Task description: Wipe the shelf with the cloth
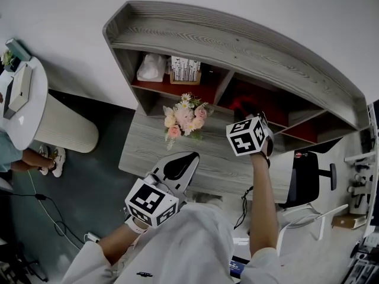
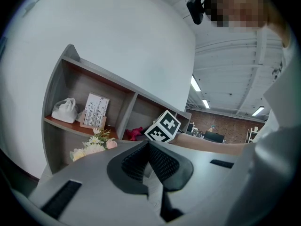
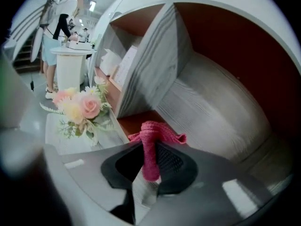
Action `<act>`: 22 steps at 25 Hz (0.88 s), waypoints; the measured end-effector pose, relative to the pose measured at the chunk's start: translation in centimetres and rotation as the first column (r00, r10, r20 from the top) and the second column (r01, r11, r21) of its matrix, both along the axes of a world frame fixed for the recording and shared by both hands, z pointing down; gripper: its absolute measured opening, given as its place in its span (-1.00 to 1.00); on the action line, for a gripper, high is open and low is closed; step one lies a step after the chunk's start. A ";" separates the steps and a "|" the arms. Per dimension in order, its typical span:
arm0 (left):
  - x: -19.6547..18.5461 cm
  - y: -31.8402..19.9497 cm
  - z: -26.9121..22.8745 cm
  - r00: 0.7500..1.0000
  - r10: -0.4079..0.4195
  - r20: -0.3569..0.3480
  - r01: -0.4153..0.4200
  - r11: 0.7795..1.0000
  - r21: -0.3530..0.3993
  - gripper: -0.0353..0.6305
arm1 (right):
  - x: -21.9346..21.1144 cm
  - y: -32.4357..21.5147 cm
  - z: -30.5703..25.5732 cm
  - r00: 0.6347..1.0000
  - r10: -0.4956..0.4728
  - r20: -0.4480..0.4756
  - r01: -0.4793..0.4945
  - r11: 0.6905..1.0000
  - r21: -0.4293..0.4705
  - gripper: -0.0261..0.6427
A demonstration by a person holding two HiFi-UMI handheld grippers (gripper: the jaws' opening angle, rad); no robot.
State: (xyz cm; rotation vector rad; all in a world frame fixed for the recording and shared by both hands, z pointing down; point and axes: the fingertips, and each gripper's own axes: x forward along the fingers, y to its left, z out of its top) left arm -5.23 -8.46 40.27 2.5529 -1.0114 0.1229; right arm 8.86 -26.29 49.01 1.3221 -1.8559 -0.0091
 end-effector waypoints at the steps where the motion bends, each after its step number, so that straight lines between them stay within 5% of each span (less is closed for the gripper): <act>1: -0.1 0.0 0.0 1.000 -0.004 0.000 0.004 1.000 0.000 -0.88 | -0.7 -0.1 -0.1 1.000 -0.020 0.011 0.020 1.000 0.001 -0.68; 7: -0.5 0.2 0.2 1.000 -0.022 0.001 0.022 1.000 -0.004 -0.88 | -3.9 -0.1 -0.4 0.990 -0.114 0.080 0.114 0.994 0.008 -0.68; 12: -0.4 0.5 0.0 1.000 -0.024 0.002 0.024 1.000 -0.005 -0.88 | -4.9 0.7 -1.6 0.936 -0.151 0.318 0.150 0.988 0.030 -0.68; 15: -0.3 0.5 0.0 1.000 -0.020 0.003 0.020 1.000 -0.006 -0.88 | -3.2 1.2 -3.4 0.872 -0.102 0.478 0.061 0.993 0.102 -0.68; 19: 0.5 0.4 0.2 1.000 -0.003 0.003 0.003 1.000 -0.010 -0.88 | 1.3 1.8 -5.1 0.839 0.007 0.544 -0.123 0.976 0.178 -0.68; 22: 1.4 0.5 0.4 1.000 0.016 0.002 -0.016 1.000 -0.015 -0.88 | 5.4 2.3 -5.6 0.741 0.110 0.663 -0.286 0.944 0.163 -0.68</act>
